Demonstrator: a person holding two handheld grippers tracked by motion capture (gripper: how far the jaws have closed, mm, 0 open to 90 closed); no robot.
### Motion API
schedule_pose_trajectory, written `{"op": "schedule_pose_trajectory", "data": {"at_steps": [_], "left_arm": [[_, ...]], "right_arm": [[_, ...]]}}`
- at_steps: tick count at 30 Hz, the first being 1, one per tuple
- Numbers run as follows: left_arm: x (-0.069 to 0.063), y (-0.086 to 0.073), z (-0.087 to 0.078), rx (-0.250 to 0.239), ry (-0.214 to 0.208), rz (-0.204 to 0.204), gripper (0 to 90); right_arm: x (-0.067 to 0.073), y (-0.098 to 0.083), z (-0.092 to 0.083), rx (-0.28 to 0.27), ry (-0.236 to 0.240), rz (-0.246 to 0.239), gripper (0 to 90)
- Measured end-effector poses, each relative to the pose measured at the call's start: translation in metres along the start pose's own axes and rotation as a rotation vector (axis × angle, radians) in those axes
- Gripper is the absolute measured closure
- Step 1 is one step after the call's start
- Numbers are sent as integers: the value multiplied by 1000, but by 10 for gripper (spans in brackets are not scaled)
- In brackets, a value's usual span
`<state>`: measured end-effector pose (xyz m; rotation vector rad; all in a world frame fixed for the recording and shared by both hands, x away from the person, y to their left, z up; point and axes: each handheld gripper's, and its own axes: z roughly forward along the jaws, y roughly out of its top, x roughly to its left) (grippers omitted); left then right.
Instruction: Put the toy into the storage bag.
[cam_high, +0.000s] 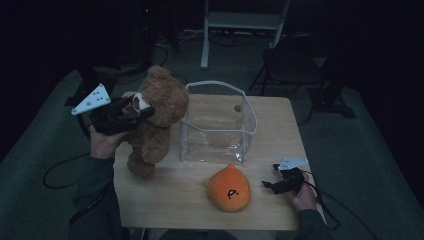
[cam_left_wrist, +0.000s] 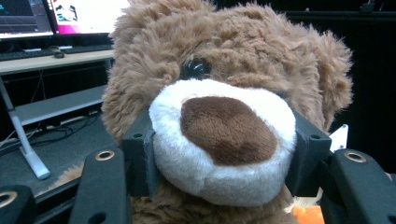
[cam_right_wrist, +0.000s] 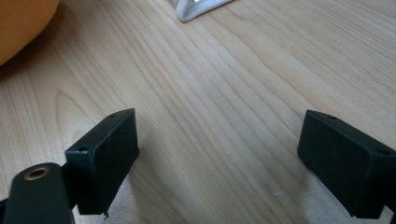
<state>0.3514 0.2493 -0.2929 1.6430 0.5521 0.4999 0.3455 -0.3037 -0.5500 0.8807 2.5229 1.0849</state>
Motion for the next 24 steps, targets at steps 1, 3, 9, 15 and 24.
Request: {"op": "schedule_pose_trajectory", "data": {"at_steps": [1,3,9,15,24], "left_arm": [[0,0,1,-1,2,0,407],[1,2,2,-2,4,0,407],[4,5,4,-4,6,-2,407],[4,10,8,2,6,7,407],[5,16,11,3,10,16,407]], "right_arm": [[0,0,0,0,0,0,116],[0,0,0,0,0,1,116],[0,0,0,0,0,0,117],[0,0,0,0,0,0,116],[0,0,0,0,0,0,116]]}}
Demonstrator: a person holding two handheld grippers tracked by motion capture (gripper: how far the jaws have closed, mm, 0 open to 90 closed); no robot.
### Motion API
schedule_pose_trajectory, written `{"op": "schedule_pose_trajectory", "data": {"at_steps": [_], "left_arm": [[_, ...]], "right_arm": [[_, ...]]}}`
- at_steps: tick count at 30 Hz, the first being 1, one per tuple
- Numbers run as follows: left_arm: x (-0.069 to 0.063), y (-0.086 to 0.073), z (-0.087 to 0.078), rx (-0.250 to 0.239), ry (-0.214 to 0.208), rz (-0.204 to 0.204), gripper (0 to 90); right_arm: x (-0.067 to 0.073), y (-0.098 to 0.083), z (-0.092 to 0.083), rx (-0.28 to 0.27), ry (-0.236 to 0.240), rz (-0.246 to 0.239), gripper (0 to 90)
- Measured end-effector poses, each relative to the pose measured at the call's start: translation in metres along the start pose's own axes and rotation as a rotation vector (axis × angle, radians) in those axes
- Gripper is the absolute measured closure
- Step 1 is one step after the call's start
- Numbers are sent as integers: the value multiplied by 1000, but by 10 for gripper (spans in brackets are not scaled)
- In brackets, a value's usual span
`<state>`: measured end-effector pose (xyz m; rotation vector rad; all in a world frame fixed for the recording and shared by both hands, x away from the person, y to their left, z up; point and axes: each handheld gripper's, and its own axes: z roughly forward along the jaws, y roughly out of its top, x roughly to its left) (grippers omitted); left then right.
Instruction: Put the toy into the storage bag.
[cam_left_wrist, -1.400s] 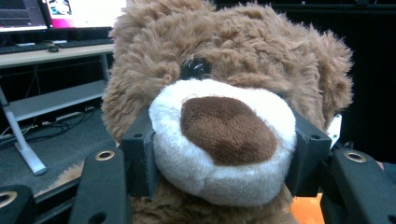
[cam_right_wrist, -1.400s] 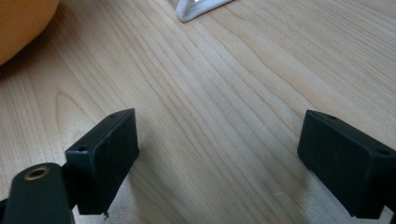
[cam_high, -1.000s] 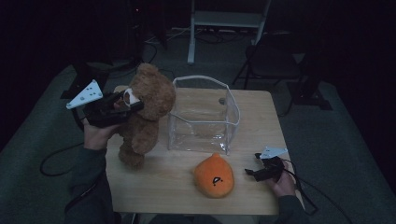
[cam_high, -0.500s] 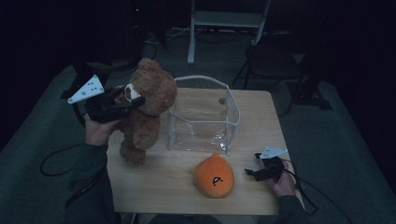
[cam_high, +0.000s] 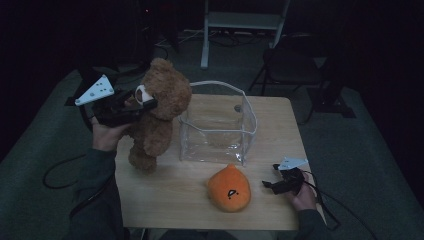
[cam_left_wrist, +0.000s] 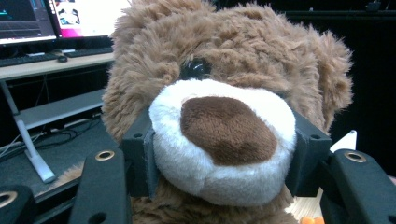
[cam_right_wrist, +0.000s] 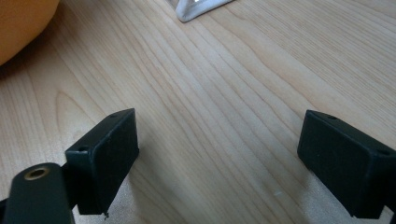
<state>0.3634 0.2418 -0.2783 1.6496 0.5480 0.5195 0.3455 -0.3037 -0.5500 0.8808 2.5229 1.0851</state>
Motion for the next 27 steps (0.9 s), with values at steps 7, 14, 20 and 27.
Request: {"op": "schedule_pose_trajectory", "data": {"at_steps": [7,14,20,27], "left_arm": [[1,5,2,-1,-1,7,407],[2,8,4,0,5,9,407],[3,10,6,4,7,11,407],[3,12,7,6,7,9,407]], "right_arm": [[0,0,0,0,0,0,117],[0,0,0,0,0,0,116],[0,0,0,0,0,1,116],[0,0,0,0,-1,1,117]]}}
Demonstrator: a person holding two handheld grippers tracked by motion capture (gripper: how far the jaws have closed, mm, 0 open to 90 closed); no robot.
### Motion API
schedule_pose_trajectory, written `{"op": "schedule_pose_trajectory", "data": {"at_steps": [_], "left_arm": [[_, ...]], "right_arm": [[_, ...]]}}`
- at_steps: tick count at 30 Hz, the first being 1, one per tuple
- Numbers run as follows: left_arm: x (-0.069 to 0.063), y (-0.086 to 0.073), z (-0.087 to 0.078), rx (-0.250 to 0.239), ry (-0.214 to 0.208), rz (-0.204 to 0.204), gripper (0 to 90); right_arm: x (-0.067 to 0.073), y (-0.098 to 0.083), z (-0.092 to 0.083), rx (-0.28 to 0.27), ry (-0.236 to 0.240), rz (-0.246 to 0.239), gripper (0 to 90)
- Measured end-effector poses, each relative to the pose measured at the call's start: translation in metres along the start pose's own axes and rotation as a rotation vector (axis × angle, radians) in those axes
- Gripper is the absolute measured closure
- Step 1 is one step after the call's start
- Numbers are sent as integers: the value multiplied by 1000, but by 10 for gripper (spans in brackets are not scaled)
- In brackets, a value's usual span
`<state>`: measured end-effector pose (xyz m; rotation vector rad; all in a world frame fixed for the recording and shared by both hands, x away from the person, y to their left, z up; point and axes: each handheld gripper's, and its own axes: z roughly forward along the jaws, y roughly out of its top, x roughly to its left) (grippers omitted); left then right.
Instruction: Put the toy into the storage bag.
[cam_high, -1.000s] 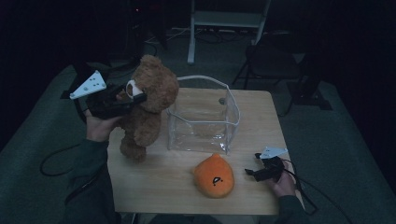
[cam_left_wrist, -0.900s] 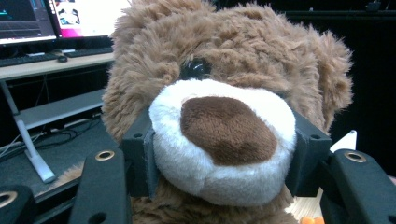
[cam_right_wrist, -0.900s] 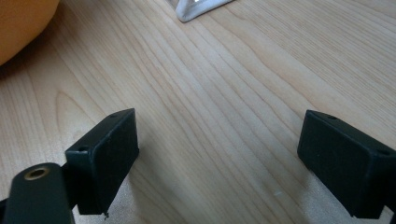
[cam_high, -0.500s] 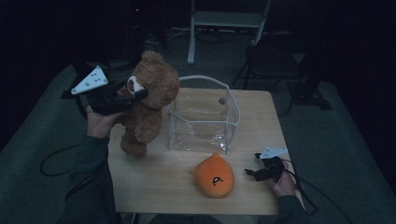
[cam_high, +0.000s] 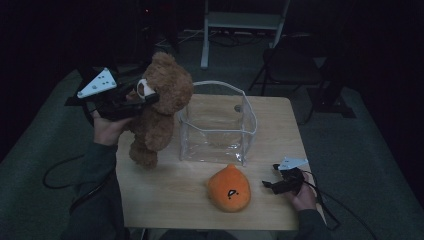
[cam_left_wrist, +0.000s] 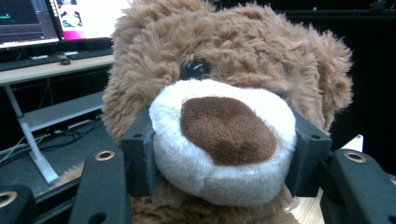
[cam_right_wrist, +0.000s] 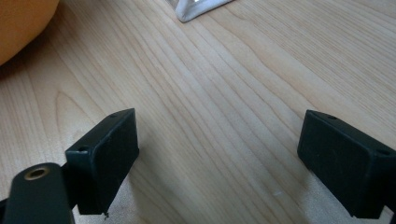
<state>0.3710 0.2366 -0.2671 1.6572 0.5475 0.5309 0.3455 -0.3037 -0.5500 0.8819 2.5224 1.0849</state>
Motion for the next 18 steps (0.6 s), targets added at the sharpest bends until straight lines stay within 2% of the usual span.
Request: {"op": "schedule_pose_trajectory", "data": {"at_steps": [18], "left_arm": [[1,9,3,-8,0,10,407]], "right_arm": [[0,0,0,0,-5,3,117]]}}
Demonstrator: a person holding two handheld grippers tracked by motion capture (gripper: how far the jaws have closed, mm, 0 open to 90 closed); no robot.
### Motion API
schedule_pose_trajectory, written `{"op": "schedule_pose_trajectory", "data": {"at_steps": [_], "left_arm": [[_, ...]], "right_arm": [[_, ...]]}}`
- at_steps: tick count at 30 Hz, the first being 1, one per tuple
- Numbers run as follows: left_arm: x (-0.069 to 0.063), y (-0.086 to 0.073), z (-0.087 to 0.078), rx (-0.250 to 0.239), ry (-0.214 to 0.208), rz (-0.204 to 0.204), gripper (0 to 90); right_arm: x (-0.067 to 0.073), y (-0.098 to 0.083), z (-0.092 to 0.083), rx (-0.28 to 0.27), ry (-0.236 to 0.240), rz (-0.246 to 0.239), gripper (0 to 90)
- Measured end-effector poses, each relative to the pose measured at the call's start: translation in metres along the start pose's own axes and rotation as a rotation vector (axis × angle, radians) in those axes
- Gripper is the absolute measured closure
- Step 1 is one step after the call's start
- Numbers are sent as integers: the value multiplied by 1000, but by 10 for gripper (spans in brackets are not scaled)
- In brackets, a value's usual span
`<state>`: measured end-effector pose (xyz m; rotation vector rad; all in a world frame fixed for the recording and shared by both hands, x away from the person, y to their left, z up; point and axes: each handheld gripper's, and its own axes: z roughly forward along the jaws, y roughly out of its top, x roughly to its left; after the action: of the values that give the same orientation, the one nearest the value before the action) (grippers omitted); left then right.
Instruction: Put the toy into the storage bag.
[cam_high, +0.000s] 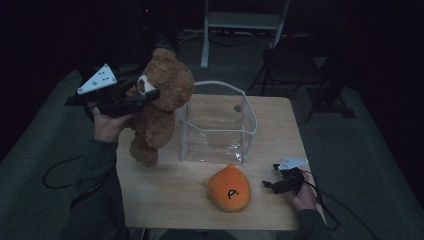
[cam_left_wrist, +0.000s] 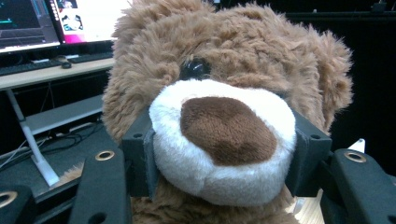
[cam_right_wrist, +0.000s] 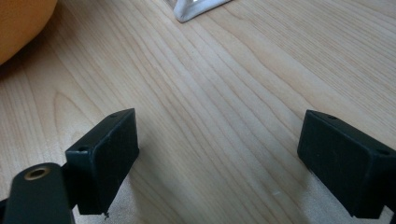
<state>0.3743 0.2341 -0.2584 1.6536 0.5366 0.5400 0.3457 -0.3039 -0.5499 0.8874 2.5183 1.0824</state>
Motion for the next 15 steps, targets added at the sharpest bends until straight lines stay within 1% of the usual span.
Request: {"op": "schedule_pose_trajectory", "data": {"at_steps": [3,11,15], "left_arm": [[0,1,0,-1,1,-1,407],[-1,10,7,-9,-2,7,407],[0,13,10,-5,-5,9,407]], "right_arm": [[0,0,0,0,0,0,117],[0,0,0,0,-1,0,117],[0,0,0,0,-1,0,117]]}}
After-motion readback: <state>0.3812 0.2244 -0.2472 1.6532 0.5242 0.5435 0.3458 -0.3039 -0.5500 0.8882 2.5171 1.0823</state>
